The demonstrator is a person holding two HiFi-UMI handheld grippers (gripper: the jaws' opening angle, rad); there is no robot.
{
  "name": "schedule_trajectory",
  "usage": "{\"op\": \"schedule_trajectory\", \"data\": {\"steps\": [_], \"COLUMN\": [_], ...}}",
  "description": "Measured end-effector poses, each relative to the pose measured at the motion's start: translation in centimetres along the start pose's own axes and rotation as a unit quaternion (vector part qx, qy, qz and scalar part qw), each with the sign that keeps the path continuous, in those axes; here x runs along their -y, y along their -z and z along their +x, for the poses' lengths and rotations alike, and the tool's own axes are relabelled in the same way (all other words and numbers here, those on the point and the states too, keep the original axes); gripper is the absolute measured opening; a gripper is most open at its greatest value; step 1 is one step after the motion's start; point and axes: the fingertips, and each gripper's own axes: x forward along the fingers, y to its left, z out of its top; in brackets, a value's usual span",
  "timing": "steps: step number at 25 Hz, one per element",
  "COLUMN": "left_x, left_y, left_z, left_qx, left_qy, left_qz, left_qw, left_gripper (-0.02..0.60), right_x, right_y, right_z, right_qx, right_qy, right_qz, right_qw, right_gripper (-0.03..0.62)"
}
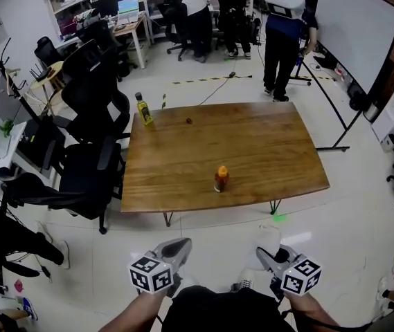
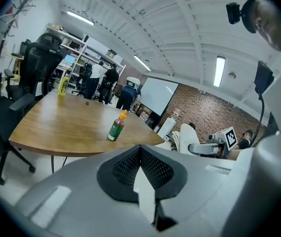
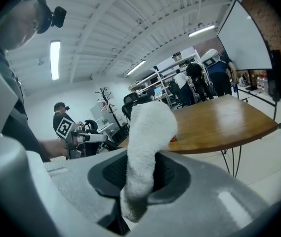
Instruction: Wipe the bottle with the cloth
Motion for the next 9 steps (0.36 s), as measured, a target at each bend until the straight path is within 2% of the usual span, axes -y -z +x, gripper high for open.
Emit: {"op": "schedule_trajectory", "data": {"steps": [9], "left_x": [1.09], "left_y": [0.27], "left_z": [0.46], "left_qx": [0.001], "left_qy": [0.002], "left_qz": [0.003], "left_qw": [1.0], "left_gripper": [0.017], "right_x": [0.29], "right_y": [-0.17], "right_z": [-0.11], "right_qx": [-0.01], "right_qy": [-0.007], "right_qz": [-0.014], "right_qw": [1.0], "right_gripper": [0.071]}}
